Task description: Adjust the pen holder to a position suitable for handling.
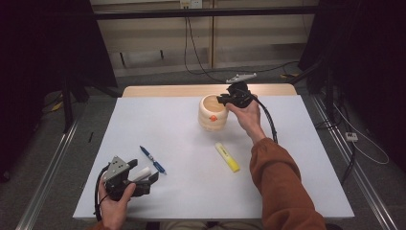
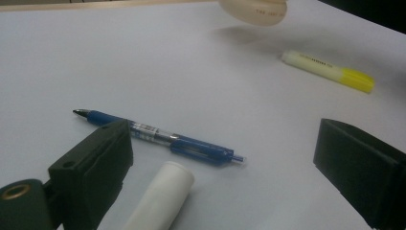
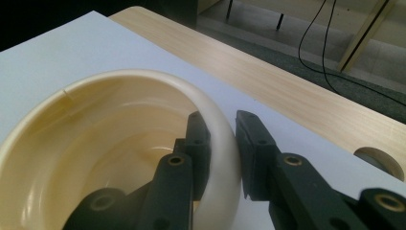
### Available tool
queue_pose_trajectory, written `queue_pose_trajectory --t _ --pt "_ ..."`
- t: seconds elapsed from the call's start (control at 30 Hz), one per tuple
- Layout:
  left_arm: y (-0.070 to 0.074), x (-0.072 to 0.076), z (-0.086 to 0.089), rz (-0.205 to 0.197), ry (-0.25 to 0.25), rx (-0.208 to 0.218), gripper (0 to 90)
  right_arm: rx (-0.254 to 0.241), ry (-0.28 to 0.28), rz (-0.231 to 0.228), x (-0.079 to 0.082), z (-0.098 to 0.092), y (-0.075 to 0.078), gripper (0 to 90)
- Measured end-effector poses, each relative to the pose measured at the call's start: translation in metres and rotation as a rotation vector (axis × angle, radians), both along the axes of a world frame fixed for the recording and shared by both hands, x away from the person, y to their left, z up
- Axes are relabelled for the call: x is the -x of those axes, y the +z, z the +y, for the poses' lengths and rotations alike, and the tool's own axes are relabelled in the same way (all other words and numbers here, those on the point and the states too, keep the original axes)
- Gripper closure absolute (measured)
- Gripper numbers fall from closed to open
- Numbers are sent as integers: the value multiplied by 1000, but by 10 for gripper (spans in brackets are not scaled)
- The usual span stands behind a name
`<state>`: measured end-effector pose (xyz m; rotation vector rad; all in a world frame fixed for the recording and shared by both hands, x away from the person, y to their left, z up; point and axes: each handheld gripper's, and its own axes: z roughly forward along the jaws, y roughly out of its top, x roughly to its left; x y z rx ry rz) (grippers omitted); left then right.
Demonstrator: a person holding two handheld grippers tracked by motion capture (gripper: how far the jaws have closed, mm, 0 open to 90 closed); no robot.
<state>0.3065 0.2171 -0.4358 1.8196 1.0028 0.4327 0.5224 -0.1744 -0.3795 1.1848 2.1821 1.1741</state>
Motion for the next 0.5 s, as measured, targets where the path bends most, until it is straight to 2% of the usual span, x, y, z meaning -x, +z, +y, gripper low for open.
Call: queue_pose_trajectory --t 0.17,0.37,0.5 --pt "1 0 0 -2 1 -1 62 -1 -3 -5 13 -2 5 762" --pt "2 -2 5 -8 27 15 62 0 21 -25 32 0 14 762" --pt "2 -2 7 -11 25 26 63 -22 36 -34 45 1 18 762"
